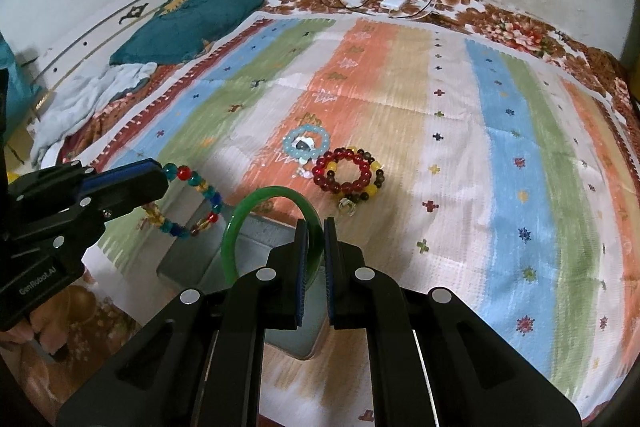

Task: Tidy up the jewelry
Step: 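Carry both bracelets into the tin box and open both tools, then withdraw both tools from the box toward the remaining bracelets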

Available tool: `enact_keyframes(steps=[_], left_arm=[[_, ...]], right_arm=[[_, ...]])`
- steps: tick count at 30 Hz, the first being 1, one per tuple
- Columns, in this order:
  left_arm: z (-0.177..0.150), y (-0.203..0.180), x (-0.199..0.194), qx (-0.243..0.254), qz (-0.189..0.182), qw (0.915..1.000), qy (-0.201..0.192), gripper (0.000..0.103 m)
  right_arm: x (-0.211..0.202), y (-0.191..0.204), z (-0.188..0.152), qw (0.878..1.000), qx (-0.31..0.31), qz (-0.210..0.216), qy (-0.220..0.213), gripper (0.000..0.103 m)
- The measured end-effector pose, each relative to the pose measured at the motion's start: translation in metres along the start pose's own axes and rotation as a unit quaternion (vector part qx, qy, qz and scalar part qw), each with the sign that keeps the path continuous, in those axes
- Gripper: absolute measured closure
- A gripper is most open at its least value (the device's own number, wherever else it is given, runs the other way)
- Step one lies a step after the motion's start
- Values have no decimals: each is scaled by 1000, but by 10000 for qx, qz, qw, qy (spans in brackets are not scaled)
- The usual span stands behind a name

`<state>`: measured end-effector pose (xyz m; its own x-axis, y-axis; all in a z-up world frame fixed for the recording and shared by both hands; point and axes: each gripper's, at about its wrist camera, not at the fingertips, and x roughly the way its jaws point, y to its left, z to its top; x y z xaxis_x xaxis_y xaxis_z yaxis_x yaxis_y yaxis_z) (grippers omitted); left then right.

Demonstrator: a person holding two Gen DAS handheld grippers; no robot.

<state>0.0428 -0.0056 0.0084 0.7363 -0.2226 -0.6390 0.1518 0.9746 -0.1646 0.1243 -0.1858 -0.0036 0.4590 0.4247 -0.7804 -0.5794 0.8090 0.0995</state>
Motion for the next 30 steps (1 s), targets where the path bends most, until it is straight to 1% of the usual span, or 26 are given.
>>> enact_keyframes(steps=[3, 5, 7, 8, 9, 10, 11, 12, 14, 16, 18, 20, 22, 23, 25, 27, 30], left_arm=[[-2, 1, 0, -90, -86, 9999, 54, 94], [-2, 3, 3, -210, -180, 9995, 135, 94], [-3, 5, 6, -250, -128, 9994, 203, 93], [-3, 7, 7, -276, -76, 9994, 207, 91], [-3, 10, 7, -342, -37, 9992, 218, 83], [-3, 12, 7, -393, -15, 9990, 212, 79], [-2, 16, 6, -459, 51, 9987, 191, 66], [-1, 20, 5, -531, 108, 9984, 163, 60], [0, 27, 5, -611, 186, 9978, 150, 58], [2, 32, 8, -652, 313, 9972, 180, 51], [3, 36, 13, -611, 477, 9967, 233, 43], [5, 40, 18, -602, 586, 9961, 287, 36], [7, 44, 23, -619, 652, 9953, 359, 33], [8, 46, 26, -625, 694, 9948, 401, 29], [9, 50, 32, -629, 756, 9941, 463, 26], [11, 53, 38, -620, 813, 9934, 525, 19], [14, 59, 46, -635, 868, 9924, 593, 16]], right_arm=[[-2, 1, -1, 10000, -14, 44, -15, 94], [-3, 2, 0, 9998, -25, 194, -28, 93], [-2, 3, 0, 9995, -26, 320, 18, 89], [-1, 4, 1, 9993, -49, 353, 62, 74], [0, 5, 1, 9994, -84, 337, 77, 57], [0, 5, 1, 9995, -108, 291, 58, 54], [0, 4, 1, 9996, -117, 255, 60, 54], [0, 3, 1, 9996, -107, 230, 75, 53], [3, -2, 2, 9998, -44, 167, 121, 51], [7, -10, 3, 9998, 69, 75, 182, 50], [11, -17, 5, 9995, 194, 61, 234, 43], [14, -22, 6, 9993, 257, 43, 260, 42], [17, -26, 10, 9991, 317, -7, 274, 37], [20, -29, 12, 9990, 347, -15, 274, 35], [22, -32, 15, 9989, 387, -44, 278, 34], [26, -34, 19, 9987, 425, -47, 292, 32], [32, -38, 24, 9982, 506, -19, 306, 31]])
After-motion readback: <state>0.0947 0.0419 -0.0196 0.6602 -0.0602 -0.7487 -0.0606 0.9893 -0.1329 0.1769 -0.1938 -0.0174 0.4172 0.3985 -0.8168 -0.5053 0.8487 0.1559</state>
